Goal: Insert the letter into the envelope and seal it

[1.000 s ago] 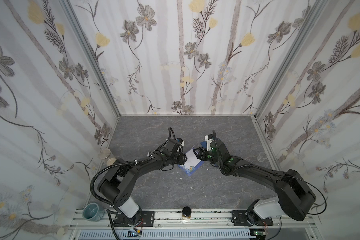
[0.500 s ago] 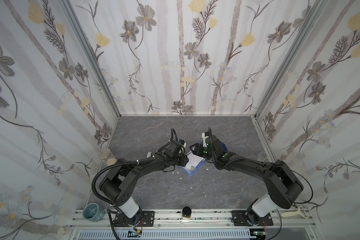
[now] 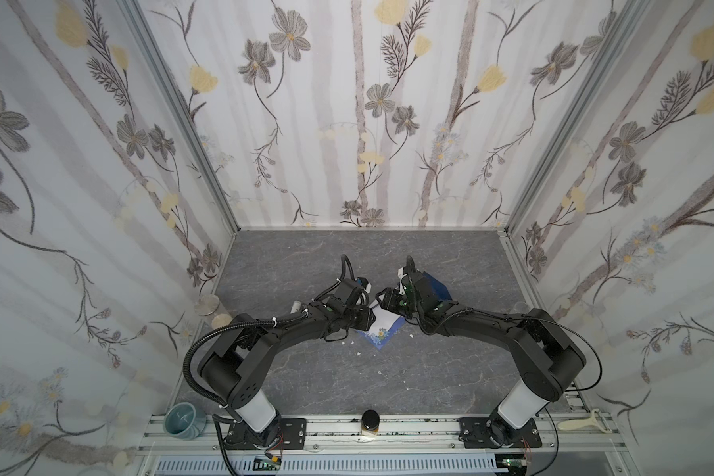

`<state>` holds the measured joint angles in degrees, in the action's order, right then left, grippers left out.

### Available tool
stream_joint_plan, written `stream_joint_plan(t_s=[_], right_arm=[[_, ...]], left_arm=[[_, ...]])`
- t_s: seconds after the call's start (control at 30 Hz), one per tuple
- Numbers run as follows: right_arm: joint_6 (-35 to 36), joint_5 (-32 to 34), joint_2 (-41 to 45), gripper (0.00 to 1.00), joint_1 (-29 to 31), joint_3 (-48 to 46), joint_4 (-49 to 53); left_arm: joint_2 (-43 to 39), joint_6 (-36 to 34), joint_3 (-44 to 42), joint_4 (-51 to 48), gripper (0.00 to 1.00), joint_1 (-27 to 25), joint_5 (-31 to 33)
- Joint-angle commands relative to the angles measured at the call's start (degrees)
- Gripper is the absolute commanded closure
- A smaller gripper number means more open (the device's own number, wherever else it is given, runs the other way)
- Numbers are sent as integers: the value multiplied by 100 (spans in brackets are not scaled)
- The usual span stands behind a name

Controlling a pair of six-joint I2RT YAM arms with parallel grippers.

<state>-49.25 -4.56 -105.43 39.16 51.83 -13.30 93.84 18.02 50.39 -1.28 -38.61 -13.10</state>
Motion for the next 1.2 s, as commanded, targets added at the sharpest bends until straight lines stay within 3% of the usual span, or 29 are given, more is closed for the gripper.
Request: stream_joint_plan(t_s=[0.0,0.67,0.8,1.1,1.17], right_arm=[[-67,87,-56,44,4,83,-225],[-128,69,-205,46,-4,196,-294],[-128,45,-224,54,-13,179,-287],[-129,26,-202,98,-35,47,-278],[-133,3,-189,100,-48,19,-271]], left_arm=[[-37,-9,59,66,62,-10,52],[-34,30,41,84,62,-145,87],[-63,31,27,84,62,-148,112],[-236,0,-68,69,62,-147,154],[-390,57,-178,77,61,-139,128]])
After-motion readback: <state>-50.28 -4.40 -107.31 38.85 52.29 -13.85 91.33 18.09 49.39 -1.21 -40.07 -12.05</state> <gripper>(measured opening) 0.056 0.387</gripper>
